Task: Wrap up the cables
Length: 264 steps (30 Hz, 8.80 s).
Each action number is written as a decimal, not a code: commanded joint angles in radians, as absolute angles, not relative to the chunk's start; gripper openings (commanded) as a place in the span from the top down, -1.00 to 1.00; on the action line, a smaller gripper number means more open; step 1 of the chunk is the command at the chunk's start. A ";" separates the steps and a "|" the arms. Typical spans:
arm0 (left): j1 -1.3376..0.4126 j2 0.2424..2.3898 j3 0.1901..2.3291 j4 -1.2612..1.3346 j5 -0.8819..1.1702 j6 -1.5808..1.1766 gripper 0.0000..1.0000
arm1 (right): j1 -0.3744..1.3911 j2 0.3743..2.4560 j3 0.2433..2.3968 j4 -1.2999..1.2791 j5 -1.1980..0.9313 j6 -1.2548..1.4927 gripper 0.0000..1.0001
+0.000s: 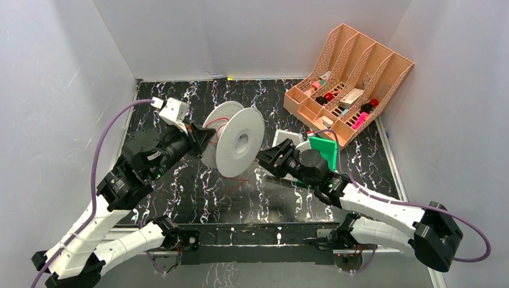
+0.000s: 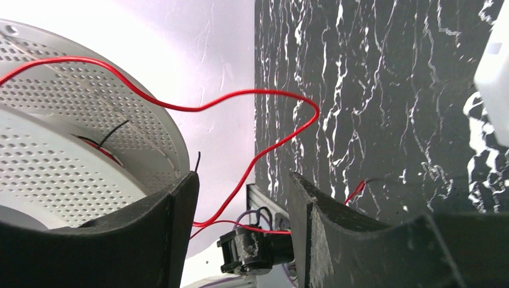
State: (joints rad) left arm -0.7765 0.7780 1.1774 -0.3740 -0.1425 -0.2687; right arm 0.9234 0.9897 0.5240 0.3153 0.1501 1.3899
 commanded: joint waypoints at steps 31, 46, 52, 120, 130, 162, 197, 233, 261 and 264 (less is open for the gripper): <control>-0.778 0.764 1.198 -0.253 -0.154 -0.278 1.00 | 0.927 1.094 0.499 0.626 -0.018 1.489 -0.28; -0.777 0.764 1.198 -0.252 -0.152 -0.279 1.00 | 0.927 1.075 0.499 0.590 0.001 1.518 -0.39; -0.776 0.764 1.198 -0.252 -0.149 -0.280 1.00 | 0.926 1.071 0.489 0.598 0.007 1.523 -0.13; -0.777 0.903 0.972 -0.324 -0.204 -0.026 1.00 | 1.149 1.263 1.416 -0.312 -0.107 0.413 1.00; -0.777 0.813 0.907 -0.343 -0.068 0.001 1.00 | 0.849 1.248 1.425 -0.405 -0.259 0.333 1.00; -0.778 0.632 0.962 -0.170 0.219 -0.202 1.00 | 0.609 1.045 0.530 0.178 -0.694 0.507 1.00; -0.778 0.662 0.982 0.019 0.184 -0.321 1.00 | 0.778 0.943 0.295 0.662 -0.633 0.499 0.72; -0.778 0.926 1.012 -0.067 -0.642 0.135 1.00 | 0.778 0.749 0.563 -0.137 0.301 0.478 -0.77; -0.773 1.567 0.998 0.315 -1.023 0.544 1.00 | 0.775 0.905 0.728 -0.495 0.546 0.691 -0.97; -0.772 1.641 1.006 0.367 -1.040 0.579 1.00 | 0.775 0.915 0.738 -0.544 0.577 0.754 -0.97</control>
